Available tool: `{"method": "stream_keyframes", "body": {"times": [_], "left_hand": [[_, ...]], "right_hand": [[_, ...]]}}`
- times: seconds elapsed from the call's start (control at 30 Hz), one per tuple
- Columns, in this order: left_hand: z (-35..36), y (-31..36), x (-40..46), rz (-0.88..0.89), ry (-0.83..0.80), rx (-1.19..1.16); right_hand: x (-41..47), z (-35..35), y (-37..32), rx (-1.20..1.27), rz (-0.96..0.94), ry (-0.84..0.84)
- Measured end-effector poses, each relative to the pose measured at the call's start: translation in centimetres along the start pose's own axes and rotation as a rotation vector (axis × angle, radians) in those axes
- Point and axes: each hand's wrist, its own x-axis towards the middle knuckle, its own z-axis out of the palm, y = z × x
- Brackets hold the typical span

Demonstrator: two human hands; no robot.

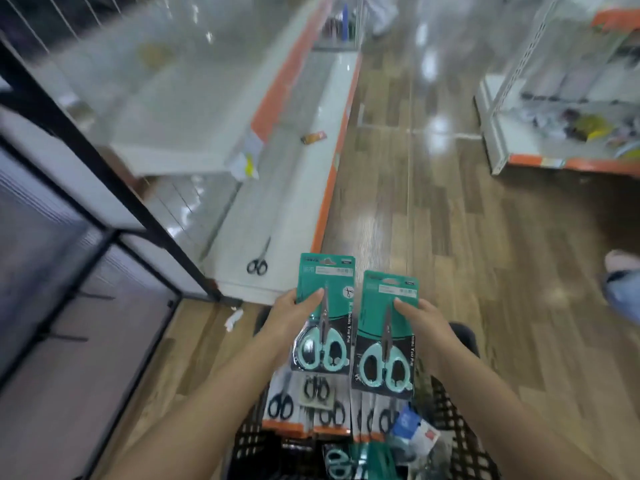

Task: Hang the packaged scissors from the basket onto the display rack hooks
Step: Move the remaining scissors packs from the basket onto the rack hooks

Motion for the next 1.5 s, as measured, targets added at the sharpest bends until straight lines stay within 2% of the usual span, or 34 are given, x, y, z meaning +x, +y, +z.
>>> {"method": "stream_keyframes", "body": {"times": [0.33,0.4,0.53,0.67,1.1,1.27,1.5], "left_hand": [[-7.5,31.0,-19.4,0.234,0.106,-0.118],[-8.8,35.0,-23.1,0.3,0.145,-0.112],[-10.9,39.0,-28.5,0.417,0.247,-0.136],[-12.4,37.2,-33.2,0.412,0.437,-0.263],[-8.3,19.7,-45.4,0.135,0.836,-0.699],[-8.8,16.8,-50.1,0.118,1.003,-0.735],[-12.3,16.2,-53.6,0.177,1.133,-0.705]], "right_hand": [[-22.6,2.2,-29.9,0.025,-0.293,-0.108],[-26.4,3.1,-34.1,0.038,-0.352,-0.158],[-31.4,5.1,-38.7,0.079,-0.503,-0.242],[-34.2,6.8,-38.1,0.053,-0.531,-0.341],[-38.4,7.4,-23.6,-0.439,-0.42,-0.683],[-42.0,10.1,-21.6,-0.526,-0.421,-0.816],[-46.1,16.0,-21.6,-0.671,-0.598,-0.914]]}}
